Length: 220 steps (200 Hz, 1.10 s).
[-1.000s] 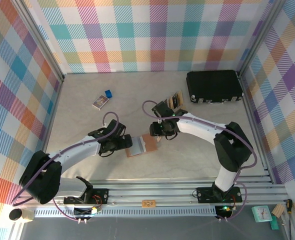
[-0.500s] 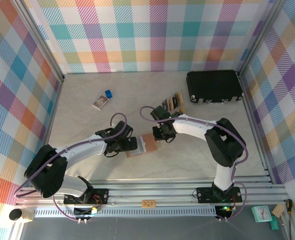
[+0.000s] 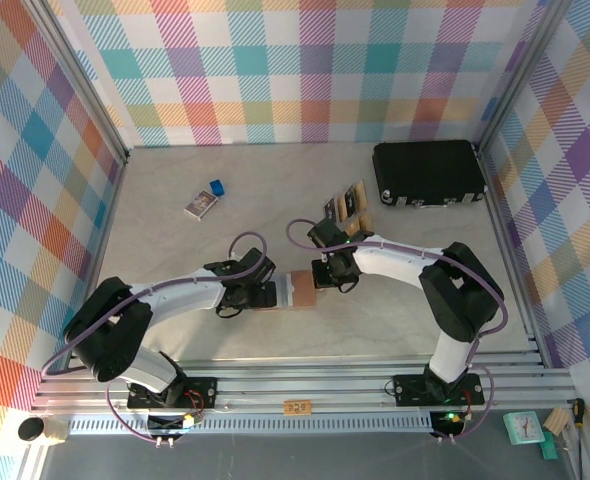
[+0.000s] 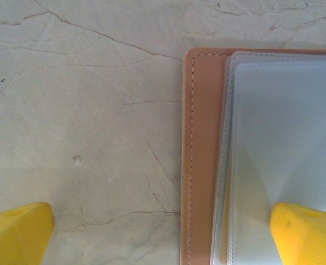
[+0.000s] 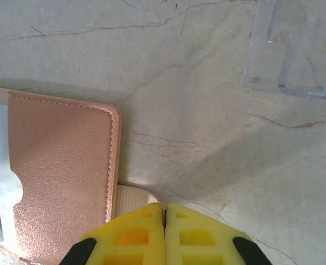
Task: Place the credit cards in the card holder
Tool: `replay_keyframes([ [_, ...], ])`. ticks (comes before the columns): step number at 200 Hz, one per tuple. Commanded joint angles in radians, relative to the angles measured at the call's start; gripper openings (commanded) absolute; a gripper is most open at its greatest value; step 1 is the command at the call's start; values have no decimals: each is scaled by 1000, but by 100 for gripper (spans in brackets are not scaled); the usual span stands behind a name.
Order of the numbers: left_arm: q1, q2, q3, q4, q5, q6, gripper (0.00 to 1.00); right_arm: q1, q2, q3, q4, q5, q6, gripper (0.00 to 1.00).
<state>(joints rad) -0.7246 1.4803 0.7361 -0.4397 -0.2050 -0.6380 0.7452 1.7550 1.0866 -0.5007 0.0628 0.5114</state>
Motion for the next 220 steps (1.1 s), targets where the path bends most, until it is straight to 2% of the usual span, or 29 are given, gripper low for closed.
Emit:
replay_keyframes([
  [1,-8,9,8,-28,-67,0,100,-4,-6,-8,4,-11,2,4],
  [39,-8,-33,-13,-56,-115,-21,100,-10,3,-12,10,-7,3,3],
  [111,-10,-76,-37,-50,-97,-34,100,-11,-17,-8,5,-23,3,5],
  [121,-10,-93,-37,-53,-90,-38,100,-10,-28,-7,1,-28,1,10],
  [150,-10,-156,-33,-62,-73,-46,100,-11,-86,26,-45,-36,-14,35],
  [166,-10,-176,-21,-71,-76,-43,100,-13,-131,64,-85,-26,-32,43],
  [196,-10,-178,10,-77,-93,-26,100,-41,-178,176,-171,20,-72,47],
  [220,-6,-161,35,-78,-124,-14,100,-69,-165,277,-232,107,-103,48],
])
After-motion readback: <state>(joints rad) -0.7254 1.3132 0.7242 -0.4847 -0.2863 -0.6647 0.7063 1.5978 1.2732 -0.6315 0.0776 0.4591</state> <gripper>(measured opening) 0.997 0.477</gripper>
